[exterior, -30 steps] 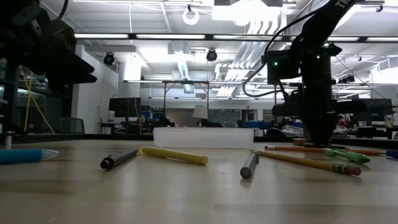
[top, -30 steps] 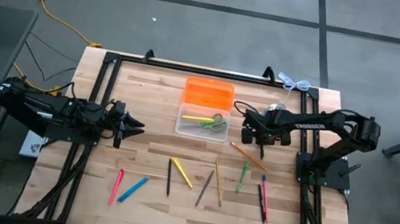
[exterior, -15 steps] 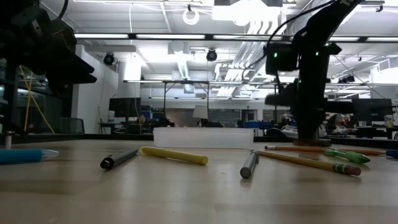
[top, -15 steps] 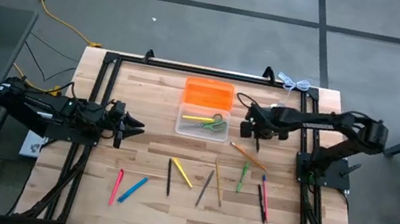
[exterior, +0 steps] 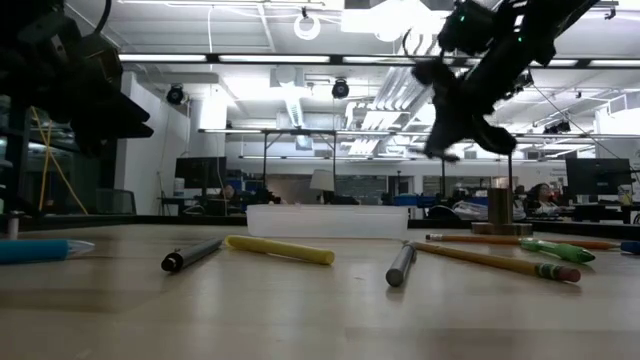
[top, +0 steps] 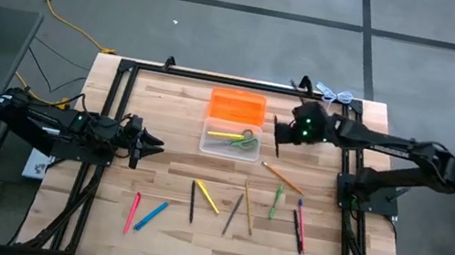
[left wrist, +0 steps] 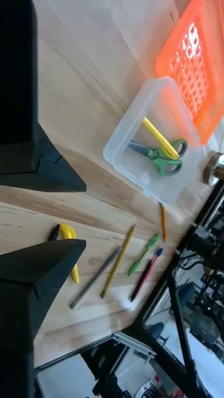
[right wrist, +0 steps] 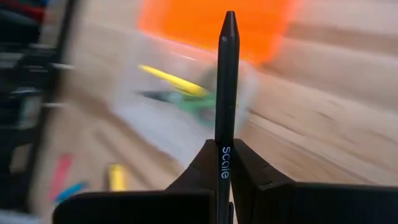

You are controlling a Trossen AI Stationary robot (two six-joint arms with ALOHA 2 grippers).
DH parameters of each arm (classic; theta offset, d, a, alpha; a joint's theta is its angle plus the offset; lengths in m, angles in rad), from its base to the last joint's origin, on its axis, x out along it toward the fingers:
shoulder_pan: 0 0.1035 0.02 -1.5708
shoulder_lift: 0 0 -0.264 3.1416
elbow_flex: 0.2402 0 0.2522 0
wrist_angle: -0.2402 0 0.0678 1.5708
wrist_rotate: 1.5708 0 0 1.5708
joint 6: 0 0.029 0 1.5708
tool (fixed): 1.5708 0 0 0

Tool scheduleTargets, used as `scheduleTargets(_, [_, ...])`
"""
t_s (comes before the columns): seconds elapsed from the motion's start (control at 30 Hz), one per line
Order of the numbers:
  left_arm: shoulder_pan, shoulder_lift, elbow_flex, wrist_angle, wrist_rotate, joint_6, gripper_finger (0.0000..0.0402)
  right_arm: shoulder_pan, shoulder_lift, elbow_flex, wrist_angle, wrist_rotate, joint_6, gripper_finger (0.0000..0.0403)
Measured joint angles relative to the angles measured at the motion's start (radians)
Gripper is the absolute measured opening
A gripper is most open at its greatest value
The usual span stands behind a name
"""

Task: Pick & place school supplies into a supply box
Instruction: Put the top black pen into the orange supply box

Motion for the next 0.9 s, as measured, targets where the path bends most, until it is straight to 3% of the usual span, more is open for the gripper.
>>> scheduleTargets(0.47, [0.0, 0.0, 0.0, 0.0, 0.001, 0.0, 0.0161, -0.026, -0.119, 0.001, 0.447, -0.47, -0.161, 0.0002])
scheduleTargets(0.67, [0.0, 0.0, 0.0, 0.001, 0.001, 0.0, 0.0161, 0.003, -0.119, 0.002, 0.571, -0.601, -0.175, 0.0005])
scheduleTargets(0.9, [0.0, 0.0, 0.0, 0.002, 0.003, -0.002, 0.0161, 0.055, -0.119, 0.002, 0.759, -0.682, -0.18, 0.0005])
